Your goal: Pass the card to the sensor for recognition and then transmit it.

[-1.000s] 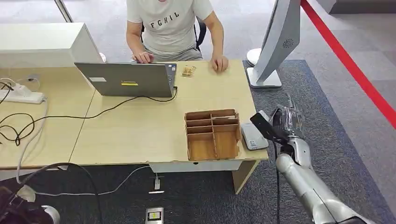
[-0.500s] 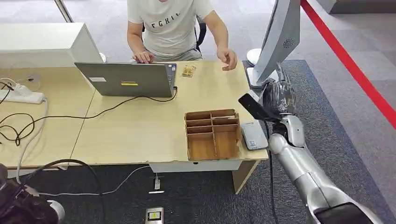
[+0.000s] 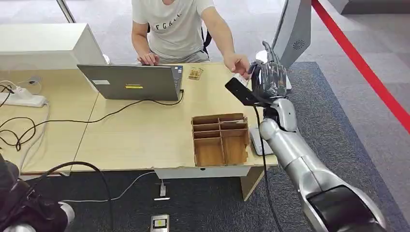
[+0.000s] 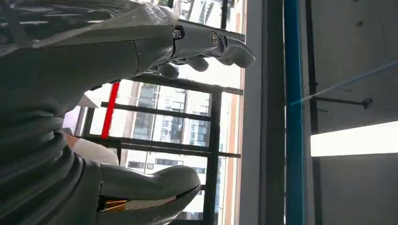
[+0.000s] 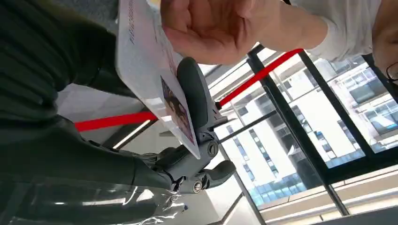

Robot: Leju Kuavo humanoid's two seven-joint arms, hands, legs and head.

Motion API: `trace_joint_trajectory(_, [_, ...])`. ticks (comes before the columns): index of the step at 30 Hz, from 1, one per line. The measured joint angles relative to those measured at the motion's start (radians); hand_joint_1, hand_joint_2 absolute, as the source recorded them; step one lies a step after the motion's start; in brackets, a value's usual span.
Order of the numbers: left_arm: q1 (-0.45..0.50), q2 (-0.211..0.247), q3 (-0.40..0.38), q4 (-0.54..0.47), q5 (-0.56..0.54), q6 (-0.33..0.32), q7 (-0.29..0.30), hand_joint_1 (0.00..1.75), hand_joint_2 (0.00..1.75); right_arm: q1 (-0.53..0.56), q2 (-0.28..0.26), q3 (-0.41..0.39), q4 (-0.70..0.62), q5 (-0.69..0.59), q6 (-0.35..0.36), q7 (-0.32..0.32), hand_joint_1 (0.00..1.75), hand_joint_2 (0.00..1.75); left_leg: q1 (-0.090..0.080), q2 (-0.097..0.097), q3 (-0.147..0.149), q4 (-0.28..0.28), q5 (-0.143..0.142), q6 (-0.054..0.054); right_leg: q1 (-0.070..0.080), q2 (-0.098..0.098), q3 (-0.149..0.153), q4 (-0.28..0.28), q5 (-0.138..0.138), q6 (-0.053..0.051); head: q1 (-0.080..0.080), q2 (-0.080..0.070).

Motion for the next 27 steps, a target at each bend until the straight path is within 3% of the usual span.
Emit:
trace_joint_trajectory(21, [0.017, -0.008, 0.003, 0.011, 0.008, 0.000, -0.013, 0.00, 1.75, -0.128, 0.054, 0.048, 0.182, 0.079, 0.006, 0.072, 1.75, 1.75, 0.000, 0.000, 0.000, 0.000, 0.000, 0.000, 0.000, 0.000, 0.000, 0.000, 0.000, 0.000, 0.000, 0.000])
trace_joint_trajectory(22, [0.019, -0.008, 0.004, 0.011, 0.011, 0.000, -0.012, 0.00, 1.75, -0.129, 0.054, 0.049, 0.187, 0.080, 0.006, 0.074, 0.00, 1.75, 0.000, 0.000, 0.000, 0.000, 0.000, 0.000, 0.000, 0.000, 0.000, 0.000, 0.000, 0.000, 0.000, 0.000])
trace_joint_trajectory(27, [0.025, -0.008, 0.005, 0.010, 0.020, 0.000, -0.012, 0.00, 1.75, -0.129, 0.053, 0.049, 0.201, 0.078, 0.005, 0.077, 0.00, 1.75, 0.000, 0.000, 0.000, 0.000, 0.000, 0.000, 0.000, 0.000, 0.000, 0.000, 0.000, 0.000, 0.000, 0.000])
